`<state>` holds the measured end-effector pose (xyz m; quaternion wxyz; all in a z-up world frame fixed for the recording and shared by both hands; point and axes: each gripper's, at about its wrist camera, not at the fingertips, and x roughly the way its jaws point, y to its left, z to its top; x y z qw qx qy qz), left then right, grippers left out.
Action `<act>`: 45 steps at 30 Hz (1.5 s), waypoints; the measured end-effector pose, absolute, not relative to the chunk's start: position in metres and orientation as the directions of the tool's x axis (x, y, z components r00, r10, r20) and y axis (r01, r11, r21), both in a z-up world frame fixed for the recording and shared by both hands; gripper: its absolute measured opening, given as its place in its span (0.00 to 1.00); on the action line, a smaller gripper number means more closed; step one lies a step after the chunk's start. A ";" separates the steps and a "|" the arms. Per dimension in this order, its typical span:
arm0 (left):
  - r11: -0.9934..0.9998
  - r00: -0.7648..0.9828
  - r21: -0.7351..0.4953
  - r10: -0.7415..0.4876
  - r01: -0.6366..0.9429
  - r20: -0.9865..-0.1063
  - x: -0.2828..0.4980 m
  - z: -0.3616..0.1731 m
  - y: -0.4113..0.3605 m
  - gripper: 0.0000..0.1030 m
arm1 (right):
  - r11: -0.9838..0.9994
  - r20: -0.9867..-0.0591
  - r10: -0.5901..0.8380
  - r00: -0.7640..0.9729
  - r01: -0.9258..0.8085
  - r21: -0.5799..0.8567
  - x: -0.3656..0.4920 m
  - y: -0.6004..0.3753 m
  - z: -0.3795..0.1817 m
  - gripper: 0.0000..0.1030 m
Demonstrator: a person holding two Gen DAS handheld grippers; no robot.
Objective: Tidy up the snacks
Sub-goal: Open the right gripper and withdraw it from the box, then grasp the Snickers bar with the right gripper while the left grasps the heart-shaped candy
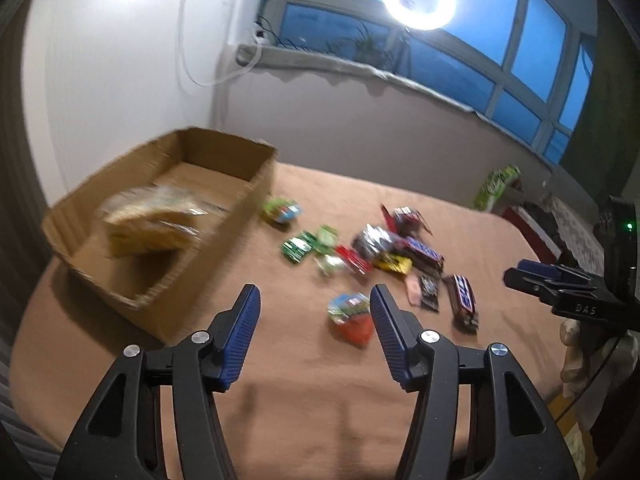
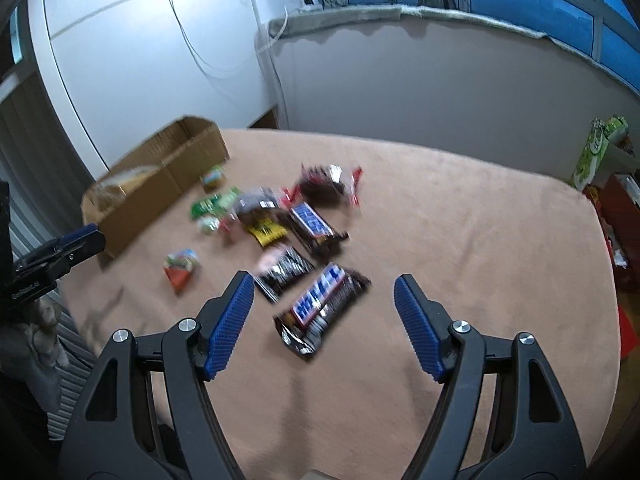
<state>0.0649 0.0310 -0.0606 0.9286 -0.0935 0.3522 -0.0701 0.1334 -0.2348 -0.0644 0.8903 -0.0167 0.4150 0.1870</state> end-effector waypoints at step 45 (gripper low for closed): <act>0.991 0.694 -0.067 -0.126 0.112 -0.709 0.096 -0.107 -0.014 0.38 | 0.941 -0.826 0.276 0.491 -0.315 0.127 0.159 -0.215 -0.120 0.30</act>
